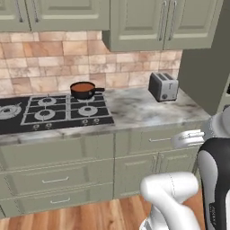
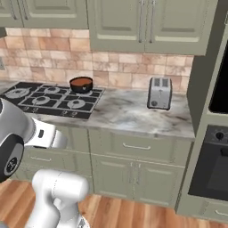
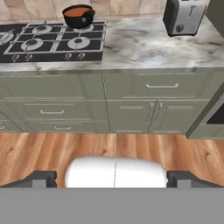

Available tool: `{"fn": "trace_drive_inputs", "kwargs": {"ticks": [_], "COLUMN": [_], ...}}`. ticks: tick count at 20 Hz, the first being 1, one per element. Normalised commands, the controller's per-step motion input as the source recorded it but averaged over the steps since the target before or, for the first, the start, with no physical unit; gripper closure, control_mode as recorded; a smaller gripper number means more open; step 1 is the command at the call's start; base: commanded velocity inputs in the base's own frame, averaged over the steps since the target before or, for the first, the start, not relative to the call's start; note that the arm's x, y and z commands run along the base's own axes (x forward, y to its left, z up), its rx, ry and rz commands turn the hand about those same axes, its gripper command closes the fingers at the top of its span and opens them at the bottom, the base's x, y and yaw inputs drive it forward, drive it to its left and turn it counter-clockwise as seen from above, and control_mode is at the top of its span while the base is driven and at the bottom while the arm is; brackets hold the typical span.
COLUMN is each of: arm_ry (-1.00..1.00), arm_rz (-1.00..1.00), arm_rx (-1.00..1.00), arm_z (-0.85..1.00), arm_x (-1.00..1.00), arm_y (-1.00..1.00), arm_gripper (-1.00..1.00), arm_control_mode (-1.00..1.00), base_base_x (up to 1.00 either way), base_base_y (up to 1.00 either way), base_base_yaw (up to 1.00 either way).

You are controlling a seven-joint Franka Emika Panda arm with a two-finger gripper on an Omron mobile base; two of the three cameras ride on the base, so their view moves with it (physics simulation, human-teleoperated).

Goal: Retrieve the steak from the fridge and place it on the saucepan with marinade on the stove.

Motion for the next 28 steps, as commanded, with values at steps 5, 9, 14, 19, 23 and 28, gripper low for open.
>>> {"fn": "trace_drive_inputs", "kwargs": {"ticks": [5, 9, 14, 19, 23, 28], "arm_ry": [0.00, 0.00, 0.00, 0.00, 0.00, 0.00], "arm_rz": [0.00, 0.00, 0.00, 0.00, 0.00, 0.00], "arm_rx": [0.00, 0.00, 0.00, 0.00, 0.00, 0.00], "arm_z": [0.00, 0.00, 0.00, 0.00, 0.00, 0.00], "arm_x": [0.00, 0.00, 0.00, 0.00, 0.00, 0.00], "arm_y": [0.00, 0.00, 0.00, 0.00, 0.00, 0.00], "arm_gripper": [-1.00, -1.00, -1.00, -1.00, -1.00, -1.00], "arm_control_mode": [1.00, 1.00, 1.00, 1.00, 1.00, 1.00], "base_base_x": [-0.02, 0.00, -0.01, -0.15, -0.09, 0.00], "base_base_y": [-0.65, -0.61, -0.57, -0.26, -0.02, 0.00], "base_base_yaw": [0.17, 0.31, 0.48, 0.65, 0.74, 0.74]}}
